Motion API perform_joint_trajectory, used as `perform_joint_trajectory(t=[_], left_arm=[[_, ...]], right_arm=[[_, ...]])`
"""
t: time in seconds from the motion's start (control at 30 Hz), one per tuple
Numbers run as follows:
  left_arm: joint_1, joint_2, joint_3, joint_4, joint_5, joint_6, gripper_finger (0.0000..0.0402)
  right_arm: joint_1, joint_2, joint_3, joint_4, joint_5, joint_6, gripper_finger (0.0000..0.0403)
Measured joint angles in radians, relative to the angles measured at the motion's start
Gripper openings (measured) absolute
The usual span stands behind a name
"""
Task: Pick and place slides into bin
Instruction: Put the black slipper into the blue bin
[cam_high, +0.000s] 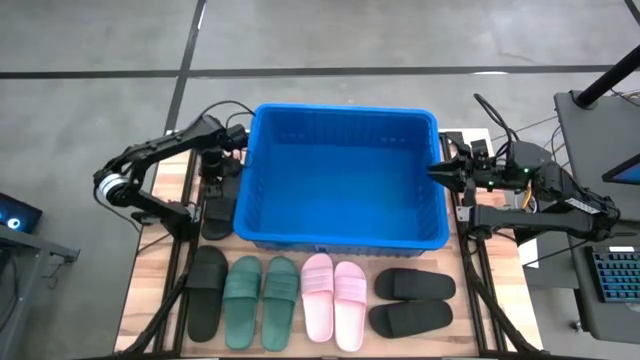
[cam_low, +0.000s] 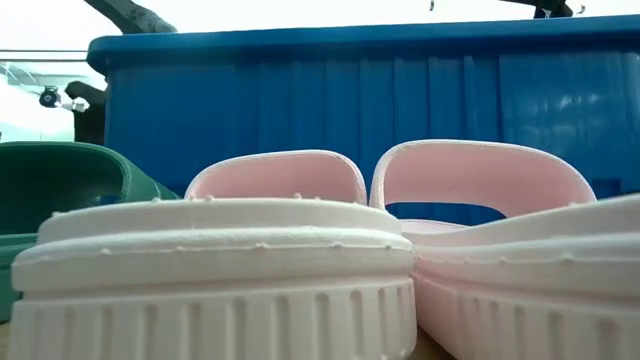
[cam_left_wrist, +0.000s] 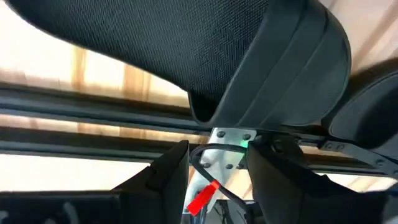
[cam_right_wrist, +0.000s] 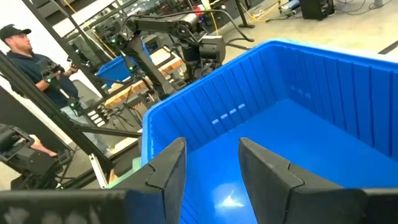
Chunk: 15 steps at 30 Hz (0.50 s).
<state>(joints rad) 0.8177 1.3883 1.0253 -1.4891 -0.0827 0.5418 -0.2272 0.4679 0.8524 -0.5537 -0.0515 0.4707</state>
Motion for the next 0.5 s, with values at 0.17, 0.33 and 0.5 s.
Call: perform_joint_trajectory(t=[0.17, 0.33, 0.5], left_arm=[[0.001, -0.009, -0.029, 0.033, 0.025, 0.066, 0.0147], [0.002, 0.004, -0.063, 0.101, 0.038, 0.070, 0.0147], [0.001, 0.042, -0.101, 0.094, 0.059, 0.079, 0.0147]], right_arm=[[0.000, 0.000, 0.000, 0.000, 0.000, -0.010, 0.0139], [0.000, 0.000, 0.000, 0.000, 0.000, -0.019, 0.0139], [0.000, 0.000, 0.000, 0.000, 0.000, -0.018, 0.0139]])
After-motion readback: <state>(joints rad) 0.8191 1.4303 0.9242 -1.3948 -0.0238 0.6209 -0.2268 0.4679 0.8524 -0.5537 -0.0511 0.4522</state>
